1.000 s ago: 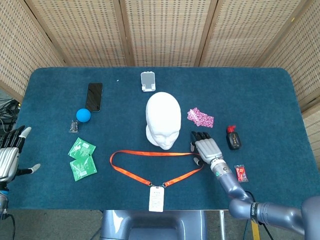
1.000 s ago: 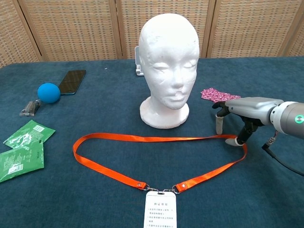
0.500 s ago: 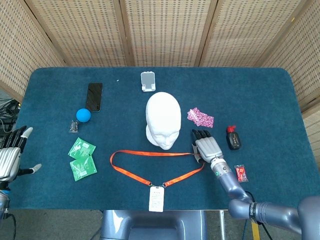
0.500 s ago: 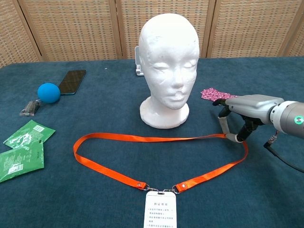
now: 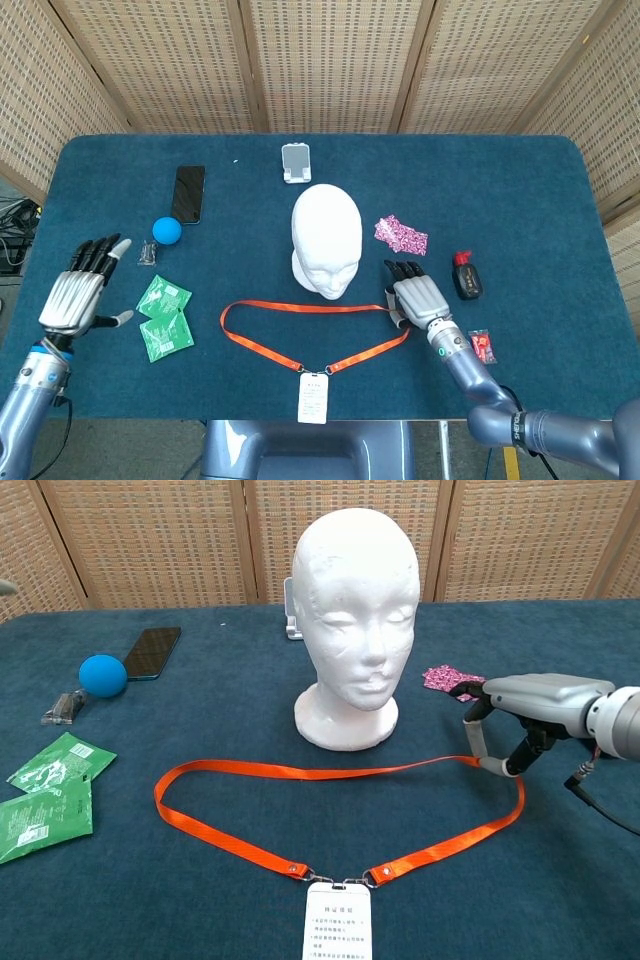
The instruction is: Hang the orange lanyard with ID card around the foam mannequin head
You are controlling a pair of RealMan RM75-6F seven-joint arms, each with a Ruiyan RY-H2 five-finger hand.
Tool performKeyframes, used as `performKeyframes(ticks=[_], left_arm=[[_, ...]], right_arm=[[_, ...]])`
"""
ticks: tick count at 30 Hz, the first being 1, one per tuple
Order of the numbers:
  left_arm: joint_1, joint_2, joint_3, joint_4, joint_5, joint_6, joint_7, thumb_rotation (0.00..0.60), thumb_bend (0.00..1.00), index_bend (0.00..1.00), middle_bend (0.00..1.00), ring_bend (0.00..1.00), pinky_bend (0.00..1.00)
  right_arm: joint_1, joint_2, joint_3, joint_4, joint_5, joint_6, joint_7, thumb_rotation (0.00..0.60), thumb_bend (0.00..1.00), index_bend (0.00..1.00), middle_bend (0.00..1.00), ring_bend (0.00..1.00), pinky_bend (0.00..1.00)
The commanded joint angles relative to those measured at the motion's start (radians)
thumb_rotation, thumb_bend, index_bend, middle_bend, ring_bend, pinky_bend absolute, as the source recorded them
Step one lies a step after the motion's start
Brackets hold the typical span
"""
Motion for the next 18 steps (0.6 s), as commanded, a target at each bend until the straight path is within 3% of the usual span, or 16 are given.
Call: performKeyframes(ticks=[1,5,8,13,18], left_arm=[[-0.081,-0.084,-0.018,0.062,0.017,-0.077,0.005,0.600,0.04,0.26,0.00,0.00,0.00],[-0.126,-0.152,-0.029,0.108,0.006,-0.121,-0.008,0.600,0.07,0.37,0.00,0.00,0.00],[-0.190,-0.252,-0.047,0.173,-0.020,-0.187,-0.014,0.600,0.14,0.43,0.00,0.00,0.00],[-0.268,-0.383,-0.055,0.286,-0.071,-0.268,0.040,0.600,0.26,0.45,0.00,0.00,0.00],[-0.312,-0.456,-0.065,0.347,-0.123,-0.310,0.086,0.600,0.36,0.46,0.00,0.00,0.00]], right_arm=[[-0.005,0.014,0.002,-0.009,-0.022,-0.007,0.026,0.600,0.71,0.68,0.01,0.00,0.00],[-0.010,0.018,0.001,-0.005,-0.054,-0.004,0.051,0.600,0.72,0.69,0.02,0.00,0.00],[-0.012,0.022,0.002,0.000,-0.072,-0.013,0.079,0.600,0.72,0.69,0.02,0.00,0.00],[-0.014,0.021,-0.006,0.015,-0.097,-0.025,0.099,0.600,0.72,0.69,0.02,0.00,0.00],[-0.014,0.020,-0.007,0.016,-0.110,-0.030,0.105,0.600,0.72,0.70,0.02,0.00,0.00]])
